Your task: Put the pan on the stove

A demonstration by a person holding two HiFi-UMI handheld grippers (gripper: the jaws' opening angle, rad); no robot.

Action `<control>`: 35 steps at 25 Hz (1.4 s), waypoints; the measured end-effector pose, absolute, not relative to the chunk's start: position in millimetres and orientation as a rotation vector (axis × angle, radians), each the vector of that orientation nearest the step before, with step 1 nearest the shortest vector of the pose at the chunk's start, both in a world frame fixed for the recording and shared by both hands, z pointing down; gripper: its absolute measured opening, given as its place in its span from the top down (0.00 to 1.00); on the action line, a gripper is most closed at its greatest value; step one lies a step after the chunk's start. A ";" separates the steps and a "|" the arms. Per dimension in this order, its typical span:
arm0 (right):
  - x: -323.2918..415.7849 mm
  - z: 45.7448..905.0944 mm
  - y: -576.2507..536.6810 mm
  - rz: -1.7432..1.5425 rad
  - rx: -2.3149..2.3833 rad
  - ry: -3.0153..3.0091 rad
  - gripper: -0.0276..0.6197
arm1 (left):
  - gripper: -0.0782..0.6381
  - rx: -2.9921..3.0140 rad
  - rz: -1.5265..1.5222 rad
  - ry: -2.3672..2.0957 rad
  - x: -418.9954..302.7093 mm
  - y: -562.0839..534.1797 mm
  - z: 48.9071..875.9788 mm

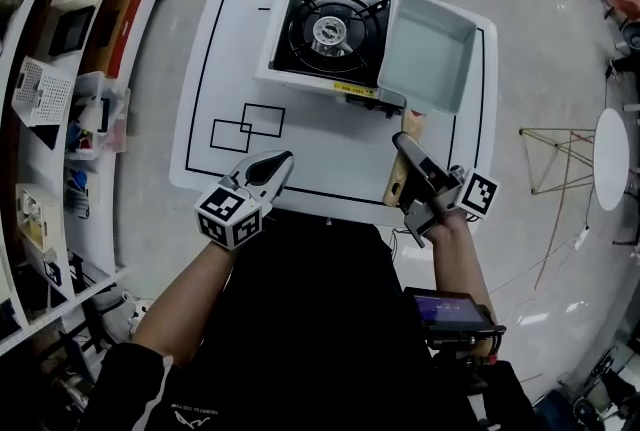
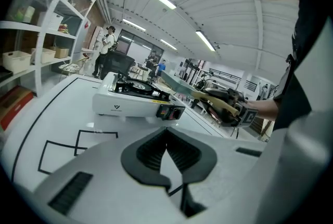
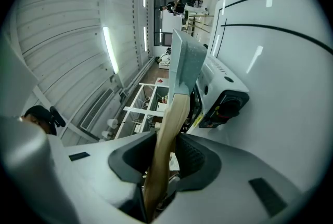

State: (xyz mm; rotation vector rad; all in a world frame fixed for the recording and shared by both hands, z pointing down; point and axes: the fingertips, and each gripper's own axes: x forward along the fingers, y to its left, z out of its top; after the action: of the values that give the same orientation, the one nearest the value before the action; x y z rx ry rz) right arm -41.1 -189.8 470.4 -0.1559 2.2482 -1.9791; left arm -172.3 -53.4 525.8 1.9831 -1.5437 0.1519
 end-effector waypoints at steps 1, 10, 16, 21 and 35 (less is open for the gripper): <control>-47.6 469.4 -190.0 -1.978 -0.137 2.256 0.75 | 0.88 1.973 0.148 -1.554 -174.7 -50.1 526.2; -113.2 463.0 -187.0 -2.015 0.005 2.310 0.75 | 0.88 1.867 0.111 -1.666 -203.2 -18.2 521.7; -152.9 466.2 -180.1 -2.072 0.043 2.317 0.75 | 0.88 1.793 0.088 -1.728 -220.7 2.0 519.5; -176.1 469.0 -172.4 -2.082 0.036 2.349 0.75 | 0.88 1.748 0.082 -1.761 -230.3 18.8 519.0; -196.4 485.5 -157.9 -2.094 -0.048 2.328 0.74 | 0.88 1.728 0.093 -1.776 -238.9 33.6 520.8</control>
State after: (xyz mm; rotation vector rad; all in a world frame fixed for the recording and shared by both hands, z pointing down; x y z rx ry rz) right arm -196.4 -157.9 485.5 -0.0478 2.3277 -2.0940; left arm -238.9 33.6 520.8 1.7283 -1.7758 0.0927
